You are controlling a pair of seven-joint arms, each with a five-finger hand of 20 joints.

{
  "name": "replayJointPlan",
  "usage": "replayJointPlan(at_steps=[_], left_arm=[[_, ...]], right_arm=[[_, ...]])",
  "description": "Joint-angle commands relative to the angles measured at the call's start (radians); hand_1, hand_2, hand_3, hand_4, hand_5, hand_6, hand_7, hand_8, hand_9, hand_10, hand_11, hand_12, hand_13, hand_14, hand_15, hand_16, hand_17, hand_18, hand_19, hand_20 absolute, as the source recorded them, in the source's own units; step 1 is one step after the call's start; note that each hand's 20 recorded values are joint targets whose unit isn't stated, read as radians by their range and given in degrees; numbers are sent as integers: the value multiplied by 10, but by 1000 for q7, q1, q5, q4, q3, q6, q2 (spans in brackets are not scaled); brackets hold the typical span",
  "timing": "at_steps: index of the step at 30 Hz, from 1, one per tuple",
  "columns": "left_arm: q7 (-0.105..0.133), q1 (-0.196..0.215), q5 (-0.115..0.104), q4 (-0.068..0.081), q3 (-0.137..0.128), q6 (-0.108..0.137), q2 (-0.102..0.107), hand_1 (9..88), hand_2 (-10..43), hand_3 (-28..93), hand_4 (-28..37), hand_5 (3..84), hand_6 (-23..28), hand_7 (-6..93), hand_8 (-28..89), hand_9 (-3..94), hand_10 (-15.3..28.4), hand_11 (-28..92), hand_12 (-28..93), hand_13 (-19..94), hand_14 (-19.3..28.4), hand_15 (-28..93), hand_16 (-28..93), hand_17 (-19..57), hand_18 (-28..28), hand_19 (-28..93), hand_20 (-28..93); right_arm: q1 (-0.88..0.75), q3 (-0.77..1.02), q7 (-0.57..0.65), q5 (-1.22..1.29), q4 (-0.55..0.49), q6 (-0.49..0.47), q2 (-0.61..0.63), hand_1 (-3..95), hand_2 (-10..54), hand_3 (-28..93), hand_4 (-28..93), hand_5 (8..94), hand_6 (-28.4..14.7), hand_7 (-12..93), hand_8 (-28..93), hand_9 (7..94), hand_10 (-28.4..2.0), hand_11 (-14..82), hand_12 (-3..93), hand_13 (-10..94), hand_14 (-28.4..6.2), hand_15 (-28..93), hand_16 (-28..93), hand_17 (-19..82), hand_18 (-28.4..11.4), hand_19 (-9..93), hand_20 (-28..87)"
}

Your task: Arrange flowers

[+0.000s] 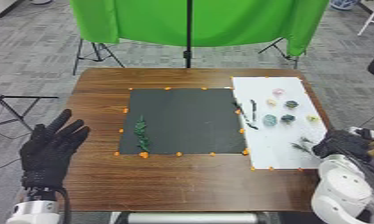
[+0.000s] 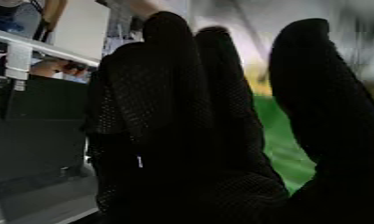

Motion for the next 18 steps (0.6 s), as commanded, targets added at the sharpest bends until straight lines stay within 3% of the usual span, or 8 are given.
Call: replayJointPlan(at_steps=[1, 3, 9, 10, 11, 14, 18], left_arm=[[-23, -2, 20, 3, -4, -7, -21, 140, 125, 753, -283, 405, 93, 100, -88, 386, 213, 231, 111, 264, 284, 502, -82, -89, 266, 552, 106], [-24, 2, 21, 1, -7, -7, -22, 148, 120, 757, -283, 405, 93, 101, -88, 386, 212, 232, 111, 264, 284, 502, -83, -89, 266, 551, 107], [-13, 12, 14, -5, -12, 4, -10, 166, 108, 765, -283, 405, 94, 101, -89, 386, 212, 233, 111, 264, 284, 503, -83, -89, 266, 551, 107], [-22, 8, 19, -5, -16, 2, -14, 169, 108, 765, -283, 405, 94, 101, -89, 386, 212, 233, 111, 264, 284, 503, -83, -89, 266, 551, 107], [-11, 15, 13, -9, -16, 8, -6, 172, 108, 763, -283, 405, 94, 102, -89, 386, 213, 233, 111, 264, 284, 503, -83, -89, 266, 551, 108], [-17, 18, 18, -13, -25, 9, -2, 175, 106, 765, -283, 405, 94, 102, -89, 386, 212, 234, 111, 263, 284, 502, -83, -89, 266, 551, 108], [-37, 16, 30, -18, -43, 6, -14, 180, 102, 767, -283, 405, 94, 102, -89, 386, 212, 234, 111, 264, 284, 504, -83, -89, 265, 550, 109]], right_arm=[[59, -92, -7, -45, 62, 6, 15, 518, -95, 662, -278, 825, -24, 146, 16, 836, -121, 319, 218, 746, -108, 694, 170, 351, -275, 889, 250], [54, -94, -11, -73, 59, 41, 16, 545, -95, 656, -281, 867, -14, 154, 38, 880, -108, 319, 239, 775, -93, 685, 183, 370, -261, 898, 258], [60, -70, -27, -122, -18, 116, 19, 560, -95, 659, -282, 900, -6, 163, 48, 914, -109, 362, 205, 813, -77, 684, 196, 400, -251, 920, 263], [67, -67, -28, -127, -42, 124, 14, 560, -95, 662, -282, 901, -5, 163, 48, 916, -109, 362, 204, 815, -77, 684, 197, 401, -252, 922, 264], [93, -78, -34, -128, -62, 128, 6, 559, -95, 666, -282, 902, -6, 164, 51, 917, -108, 362, 203, 819, -76, 684, 197, 403, -251, 924, 264], [182, -128, -64, -107, -126, 126, -30, 555, -95, 675, -283, 905, -6, 164, 54, 922, -107, 365, 202, 824, -76, 684, 201, 409, -256, 928, 270], [362, -284, -111, -69, -155, 98, -130, 548, -95, 684, -283, 909, -10, 168, 62, 929, -108, 375, 203, 827, -77, 692, 206, 412, -261, 931, 286]])
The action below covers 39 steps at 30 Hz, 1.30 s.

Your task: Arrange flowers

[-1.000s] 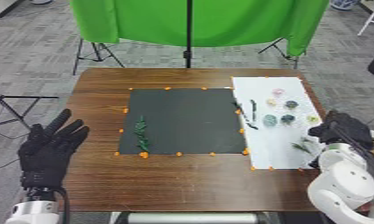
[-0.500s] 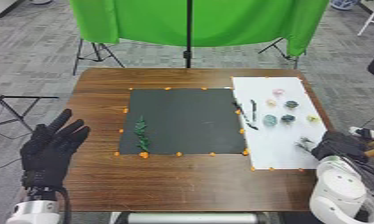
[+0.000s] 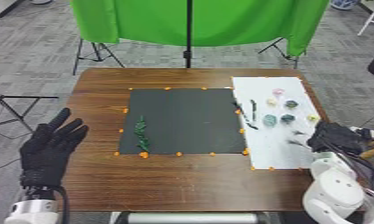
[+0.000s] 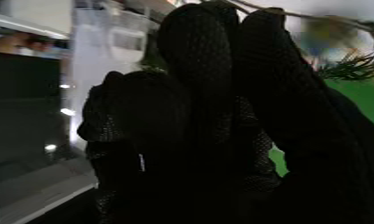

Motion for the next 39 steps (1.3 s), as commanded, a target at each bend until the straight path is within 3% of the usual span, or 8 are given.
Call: replayJointPlan(at_steps=[1, 11, 14, 18, 21, 27, 36, 39], left_arm=[[-31, 11, 19, -13, -29, 3, -10, 180, 102, 767, -283, 405, 94, 102, -89, 386, 212, 235, 111, 265, 284, 504, -83, -89, 265, 550, 109], [-97, -18, 53, -10, -37, -23, -33, 192, 93, 770, -283, 404, 95, 103, -89, 385, 212, 236, 111, 262, 284, 503, -83, -89, 265, 550, 110], [-89, -16, 47, -12, -36, -15, -22, 192, 90, 769, -283, 404, 94, 102, -89, 384, 212, 234, 111, 261, 284, 500, -83, -90, 265, 549, 110], [-110, -20, 55, -14, -40, -19, -27, 193, 89, 769, -283, 403, 94, 103, -88, 384, 211, 234, 112, 262, 284, 501, -81, -90, 264, 547, 111], [-102, -20, 46, -14, -37, -13, -15, 195, 88, 771, -283, 404, 94, 102, -89, 384, 211, 234, 112, 262, 284, 501, -81, -90, 264, 547, 111], [-114, -35, 48, -9, -30, -18, -11, 199, 84, 776, -283, 404, 94, 103, -88, 384, 211, 233, 112, 261, 284, 501, -81, -90, 264, 547, 112], [-116, -65, 50, 2, -11, -30, -2, 206, 83, 778, -283, 405, 94, 104, -89, 384, 211, 234, 112, 262, 284, 501, -81, -90, 264, 546, 114], [-105, -63, 45, 3, -5, -27, 7, 208, 83, 780, -283, 405, 94, 104, -89, 384, 211, 234, 112, 261, 284, 502, -81, -90, 264, 546, 115]], right_arm=[[336, -240, -96, 33, -95, -33, -172, 547, -95, 684, -283, 909, -11, 168, 64, 929, -109, 377, 204, 828, -77, 695, 207, 412, -262, 931, 291], [661, -613, -194, 143, 76, -143, -426, 541, -95, 678, -279, 921, -15, 174, 77, 935, -111, 404, 207, 835, -84, 721, 216, 422, -269, 932, 333], [716, -685, -182, 151, 145, -161, -473, 539, -95, 680, -276, 923, -16, 174, 78, 936, -110, 406, 206, 836, -84, 722, 216, 423, -271, 932, 339], [749, -734, -164, 157, 217, -207, -518, 530, -95, 672, -269, 931, -17, 181, 80, 937, -110, 427, 201, 841, -87, 729, 218, 427, -274, 932, 355], [771, -764, -150, 149, 260, -208, -538, 494, -95, 685, -267, 936, -11, 197, 63, 937, -113, 443, 189, 848, -90, 729, 217, 434, -276, 932, 366], [800, -793, -132, 155, 305, -210, -569, 424, -29, 712, -260, 937, 5, 281, -134, 937, -117, 487, 162, 876, -91, 726, 220, 456, -282, 932, 403], [811, -807, -101, 170, 340, -209, -612, 409, 14, 699, -256, 937, 11, 317, -157, 937, -116, 528, 142, 910, -90, 714, 223, 481, -282, 932, 433], [806, -809, -105, 179, 334, -202, -622, 383, 49, 698, -255, 937, 11, 327, -163, 937, -117, 538, 137, 915, -93, 711, 227, 486, -283, 932, 437]])
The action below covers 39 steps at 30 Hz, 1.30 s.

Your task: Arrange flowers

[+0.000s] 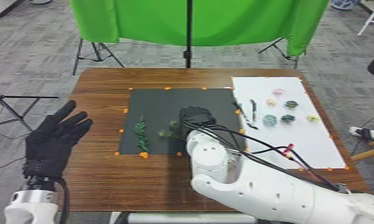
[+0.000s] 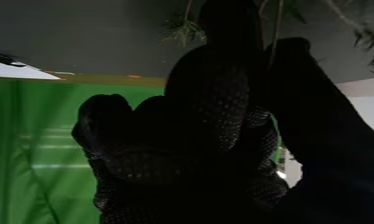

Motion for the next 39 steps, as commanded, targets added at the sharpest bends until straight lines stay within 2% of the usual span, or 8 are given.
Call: replayJointPlan(at_steps=[1, 7, 17, 21, 28, 33, 35, 39], left_arm=[[-10, -13, 1, 11, 16, -14, 8, 208, 82, 781, -283, 405, 95, 104, -89, 384, 211, 234, 113, 262, 283, 502, -81, -90, 264, 546, 115], [-19, -23, 5, 15, 18, -19, 2, 211, 82, 783, -283, 407, 95, 106, -90, 384, 211, 234, 113, 261, 284, 503, -81, -90, 264, 545, 116], [-29, -18, 10, 14, 15, -18, -2, 223, 83, 788, -282, 409, 96, 107, -89, 384, 212, 235, 112, 262, 284, 503, -82, -90, 264, 545, 117], [-12, 1, 3, 8, 12, -11, -2, 226, 82, 791, -281, 409, 97, 107, -89, 384, 211, 236, 113, 261, 284, 504, -82, -90, 264, 545, 117], [22, 23, -19, 6, 10, 4, 12, 226, 82, 790, -281, 410, 98, 106, -89, 384, 212, 236, 112, 261, 284, 504, -83, -90, 264, 545, 117], [7, 25, -5, 5, 8, -1, -4, 226, 83, 788, -282, 410, 97, 106, -89, 384, 212, 236, 112, 261, 284, 503, -83, -90, 263, 545, 117], [-5, 25, 2, 5, 5, -7, -16, 226, 83, 787, -282, 410, 97, 106, -89, 384, 212, 236, 112, 261, 284, 504, -83, -90, 264, 545, 117], [1, 34, -4, 2, 8, -3, -8, 226, 82, 787, -282, 409, 97, 106, -89, 384, 211, 236, 112, 261, 284, 504, -82, -90, 263, 545, 118]], right_arm=[[-3, 2, 12, 10, -5, 3, -43, 378, 54, 700, -254, 937, 10, 330, -165, 937, -118, 539, 136, 915, -93, 710, 228, 487, -283, 932, 438], [-6, -9, 14, -4, -5, -8, -48, 366, 55, 694, -254, 937, 8, 337, -172, 937, -118, 540, 134, 917, -95, 707, 233, 487, -284, 932, 441], [-4, -2, 24, -10, -7, -3, -46, 312, -14, 699, -243, 937, 3, 321, -169, 937, -118, 531, 134, 912, -96, 707, 236, 483, -284, 932, 445], [-9, 13, 12, -36, -25, 4, -28, 306, -27, 702, -241, 937, 2, 318, -169, 937, -118, 529, 135, 910, -96, 709, 236, 480, -284, 932, 447], [-47, 150, -9, -63, -142, 186, 109, 298, -32, 698, -236, 937, -11, 219, -148, 937, -123, 442, 161, 869, -107, 696, 228, 440, -284, 932, 367], [-80, 257, 54, -4, -152, 334, 220, 304, -40, 706, -233, 879, -35, 138, -127, 929, -140, 300, 174, 831, -109, 638, 208, 398, -284, 914, 276], [-103, 301, 83, 22, -138, 320, 248, 306, -42, 707, -232, 841, -42, 125, -123, 909, -145, 294, 182, 812, -114, 639, 205, 386, -284, 906, 267], [-111, 299, 123, 16, -66, 400, 291, 313, -49, 712, -233, 745, -61, 107, -111, 840, -159, 303, 179, 757, -130, 659, 186, 353, -284, 883, 248]])
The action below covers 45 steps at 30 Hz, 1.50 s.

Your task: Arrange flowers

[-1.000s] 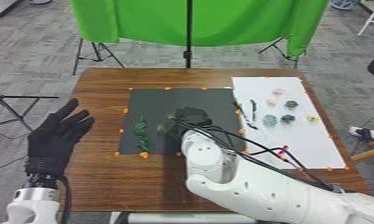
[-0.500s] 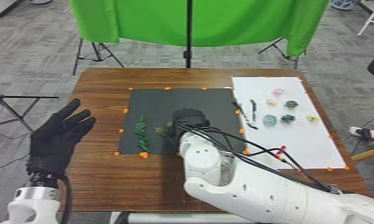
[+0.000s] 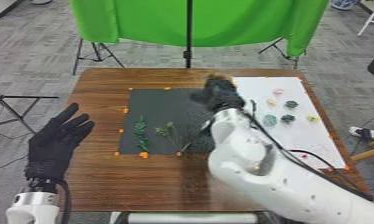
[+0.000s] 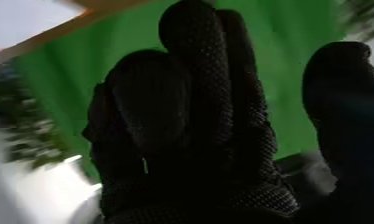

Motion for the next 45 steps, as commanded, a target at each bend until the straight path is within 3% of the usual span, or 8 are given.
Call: replayJointPlan(at_steps=[1, 11, 16, 25, 31, 33, 37, 45], left_arm=[[-17, 20, 6, -3, -2, 2, -19, 226, 82, 787, -282, 409, 97, 106, -89, 384, 211, 236, 112, 261, 284, 504, -82, -90, 264, 545, 118], [-29, 9, 15, 0, 1, -8, -28, 225, 82, 787, -282, 408, 97, 106, -89, 384, 212, 236, 112, 261, 284, 505, -83, -90, 264, 545, 118], [-8, 7, 1, 2, 10, 2, -12, 225, 82, 788, -282, 407, 96, 106, -89, 384, 212, 237, 112, 261, 284, 504, -83, -90, 264, 546, 118], [-4, 9, -8, 1, 9, 8, -6, 227, 81, 789, -282, 407, 97, 107, -90, 385, 212, 238, 112, 261, 284, 506, -83, -90, 264, 546, 118], [3, 8, -10, 2, 12, 10, -2, 227, 82, 789, -281, 409, 97, 107, -90, 384, 212, 237, 112, 261, 284, 507, -84, -90, 264, 546, 118], [-3, 4, -7, 2, 10, 7, -9, 227, 81, 789, -281, 409, 97, 107, -89, 384, 212, 238, 112, 261, 284, 507, -84, -90, 264, 546, 118], [3, 3, -9, 3, 11, 8, -5, 227, 82, 789, -281, 410, 98, 108, -89, 384, 212, 238, 112, 261, 284, 507, -85, -90, 263, 546, 118], [14, 21, -13, -3, 10, 17, -3, 227, 82, 790, -281, 411, 99, 107, -89, 384, 211, 238, 111, 261, 284, 507, -84, -90, 264, 546, 118]], right_arm=[[-18, 54, 115, 10, 126, 26, 147, 321, -51, 712, -234, 746, -56, 109, -110, 858, -151, 313, 176, 766, -127, 657, 175, 351, -284, 882, 244], [-13, 20, 122, 83, 226, -123, 118, 323, -66, 713, -237, 694, -62, 102, -109, 814, -159, 329, 179, 753, -126, 680, 178, 349, -284, 886, 247], [-4, 13, 111, 109, 240, -155, 88, 314, -76, 705, -241, 657, -61, 97, -109, 792, -162, 338, 178, 736, -133, 696, 178, 339, -284, 883, 251], [4, -19, 123, 112, 273, -312, 30, 314, -93, 686, -242, 611, -52, 91, -105, 758, -171, 350, 174, 707, -145, 722, 171, 326, -284, 865, 266], [13, -82, 138, 102, 312, -383, 3, 422, -95, 697, -268, 754, -33, 128, -111, 809, -140, 411, 189, 735, -122, 752, 177, 334, -284, 872, 300], [15, -96, 135, 106, 328, -402, -2, 477, -95, 655, -277, 802, -37, 149, -12, 835, -130, 423, 193, 755, -109, 746, 186, 342, -284, 883, 303], [4, -98, 125, 97, 337, -362, 12, 572, -95, 622, -281, 884, -19, 204, 56, 899, -99, 404, 246, 799, -85, 731, 200, 370, -268, 920, 296], [16, -109, 100, -7, 301, -139, 78, 571, -95, 664, -282, 914, -11, 207, 66, 930, -101, 421, 209, 834, -71, 725, 210, 393, -255, 932, 327]])
